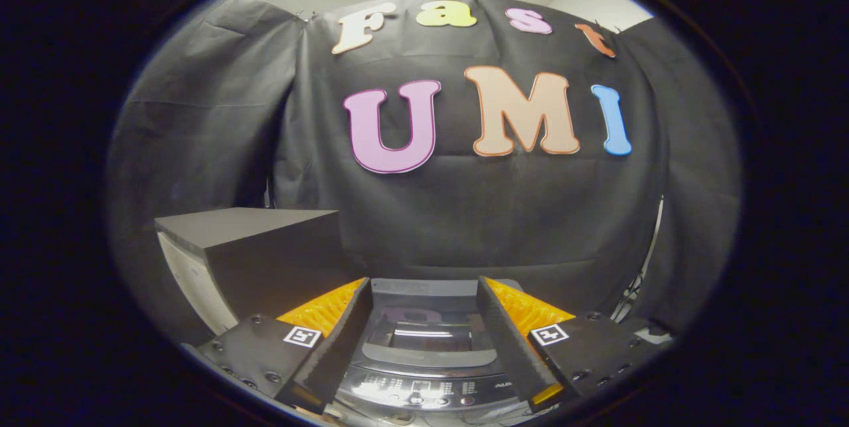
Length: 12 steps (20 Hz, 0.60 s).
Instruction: Put the clothes into the washing machine and then close the washing machine lid.
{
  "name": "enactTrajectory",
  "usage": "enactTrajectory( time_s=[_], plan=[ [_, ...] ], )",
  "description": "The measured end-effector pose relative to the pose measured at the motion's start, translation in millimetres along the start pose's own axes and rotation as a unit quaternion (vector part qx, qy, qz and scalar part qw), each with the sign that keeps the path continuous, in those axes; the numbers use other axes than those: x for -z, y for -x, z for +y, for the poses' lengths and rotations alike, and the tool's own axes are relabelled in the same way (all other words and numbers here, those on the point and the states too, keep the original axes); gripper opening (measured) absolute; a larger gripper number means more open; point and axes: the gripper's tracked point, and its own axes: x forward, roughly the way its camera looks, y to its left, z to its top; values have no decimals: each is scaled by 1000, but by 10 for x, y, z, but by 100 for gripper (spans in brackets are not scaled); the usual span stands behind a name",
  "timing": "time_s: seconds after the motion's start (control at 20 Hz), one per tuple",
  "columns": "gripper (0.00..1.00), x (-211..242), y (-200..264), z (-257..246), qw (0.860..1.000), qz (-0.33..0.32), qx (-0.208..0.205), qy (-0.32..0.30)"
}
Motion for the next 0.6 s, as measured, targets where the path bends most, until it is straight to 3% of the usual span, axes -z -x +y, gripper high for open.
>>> enactTrajectory(
  time_s=[0.3,0.6],
  plan=[
    [98,105,540,-196,998,-54,-3,-23],
    [97,501,1147,-438,997,-70,-2,-24]
  ],
)
